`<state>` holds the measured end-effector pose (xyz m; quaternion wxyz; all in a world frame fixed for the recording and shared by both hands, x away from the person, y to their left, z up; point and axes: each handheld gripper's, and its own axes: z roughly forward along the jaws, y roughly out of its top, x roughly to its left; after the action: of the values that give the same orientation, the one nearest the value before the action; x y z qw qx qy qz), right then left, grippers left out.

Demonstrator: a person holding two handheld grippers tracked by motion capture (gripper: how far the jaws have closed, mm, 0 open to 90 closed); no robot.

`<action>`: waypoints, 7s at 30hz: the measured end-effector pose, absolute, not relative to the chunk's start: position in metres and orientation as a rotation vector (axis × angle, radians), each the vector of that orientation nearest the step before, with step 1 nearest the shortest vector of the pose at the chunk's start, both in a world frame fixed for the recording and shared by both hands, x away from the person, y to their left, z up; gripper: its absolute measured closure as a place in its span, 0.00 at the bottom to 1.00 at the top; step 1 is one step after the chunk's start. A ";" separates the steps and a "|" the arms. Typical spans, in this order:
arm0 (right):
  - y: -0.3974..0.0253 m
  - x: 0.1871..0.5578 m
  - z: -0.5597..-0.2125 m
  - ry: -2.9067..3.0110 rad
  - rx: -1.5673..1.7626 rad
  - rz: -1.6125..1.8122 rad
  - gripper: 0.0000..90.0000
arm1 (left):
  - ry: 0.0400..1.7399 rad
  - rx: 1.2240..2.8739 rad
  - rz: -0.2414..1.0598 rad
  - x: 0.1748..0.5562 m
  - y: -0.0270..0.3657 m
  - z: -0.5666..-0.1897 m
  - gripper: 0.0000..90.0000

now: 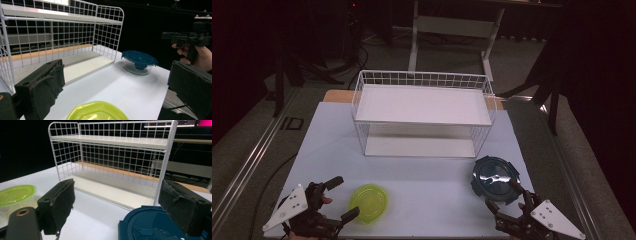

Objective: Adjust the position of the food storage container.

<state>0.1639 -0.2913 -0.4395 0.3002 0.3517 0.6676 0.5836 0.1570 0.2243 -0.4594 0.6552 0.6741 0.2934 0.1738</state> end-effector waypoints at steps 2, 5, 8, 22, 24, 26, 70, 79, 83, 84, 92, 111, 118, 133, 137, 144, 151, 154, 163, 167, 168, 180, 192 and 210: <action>-0.291 0.163 -0.438 1.762 0.935 1.552 0.15 | 0.659 1.532 0.403 0.156 0.223 -0.458 0.01; -0.292 0.161 -0.435 1.749 0.931 1.573 0.14 | 0.660 1.530 0.393 0.155 0.223 -0.457 0.01; -0.290 0.159 -0.433 1.748 0.918 1.577 0.14 | 0.655 1.522 0.389 0.154 0.221 -0.454 0.01; -0.288 0.159 -0.428 1.766 0.877 1.591 0.14 | 0.624 1.538 0.382 0.152 0.212 -0.447 0.01; -0.288 0.159 -0.428 1.766 0.874 1.590 0.14 | 0.617 1.548 0.383 0.152 0.211 -0.445 0.01; -0.287 0.160 -0.427 1.768 0.870 1.590 0.14 | 0.613 1.549 0.387 0.153 0.211 -0.442 0.01; -0.287 0.175 -0.434 1.855 0.903 1.639 0.14 | 0.810 2.111 0.167 0.159 0.163 -0.497 0.99; -0.287 0.175 -0.435 1.858 0.898 1.646 0.14 | 0.896 2.076 0.212 0.172 0.185 -0.499 0.99; -0.286 0.175 -0.435 1.863 0.901 1.645 0.14 | 0.958 2.046 0.252 0.180 0.202 -0.500 0.99; -0.286 0.175 -0.435 1.864 0.900 1.645 0.14 | 0.975 2.031 0.258 0.181 0.206 -0.501 0.99; -0.286 0.176 -0.435 1.865 0.900 1.646 0.14 | 1.097 1.952 0.318 0.191 0.232 -0.505 0.99; -0.287 0.177 -0.436 1.876 0.905 1.651 0.14 | 1.024 1.940 0.309 0.215 0.183 -0.497 0.99; -0.287 0.176 -0.436 1.881 0.900 1.655 0.14 | 1.075 1.947 0.331 0.223 0.179 -0.501 0.99; -0.289 0.177 -0.437 1.883 0.907 1.651 0.14 | 1.165 1.877 0.396 0.220 0.207 -0.501 0.99; -0.288 0.177 -0.437 1.886 0.907 1.649 0.14 | 1.198 1.852 0.412 0.220 0.215 -0.502 0.99; -0.288 0.176 -0.437 1.889 0.904 1.643 0.14 | 1.266 1.790 0.439 0.222 0.229 -0.505 0.99; -0.295 0.176 -0.435 1.868 0.925 1.659 0.14 | 1.147 1.748 0.453 0.211 0.223 -0.491 0.96; -0.302 0.178 -0.434 1.853 0.952 1.651 0.14 | 1.078 1.722 0.453 0.206 0.220 -0.483 0.90; -0.336 0.194 -0.432 1.888 1.042 1.586 0.24 | 1.006 1.659 0.448 0.200 0.214 -0.474 0.63; -0.349 0.204 -0.440 1.906 1.099 1.555 0.36 | 0.976 1.634 0.434 0.199 0.213 -0.473 0.50; -0.353 0.206 -0.443 1.908 1.114 1.543 0.43 | 0.976 1.634 0.434 0.199 0.213 -0.473 0.50; -0.398 0.224 -0.474 1.946 1.266 1.364 0.99 | 0.881 1.572 0.359 0.198 0.211 -0.477 0.05; -0.408 0.216 -0.505 2.073 1.276 1.331 1.00 | 0.866 1.548 0.402 0.195 0.210 -0.475 0.02; -0.393 0.206 -0.507 2.245 1.153 1.470 1.00 | 0.851 1.541 0.410 0.194 0.208 -0.474 0.02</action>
<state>0.2062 -0.3927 -0.5067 0.1103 0.3924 0.7639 0.5003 0.1937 0.2084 -0.4738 0.6185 0.6699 0.3700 0.1782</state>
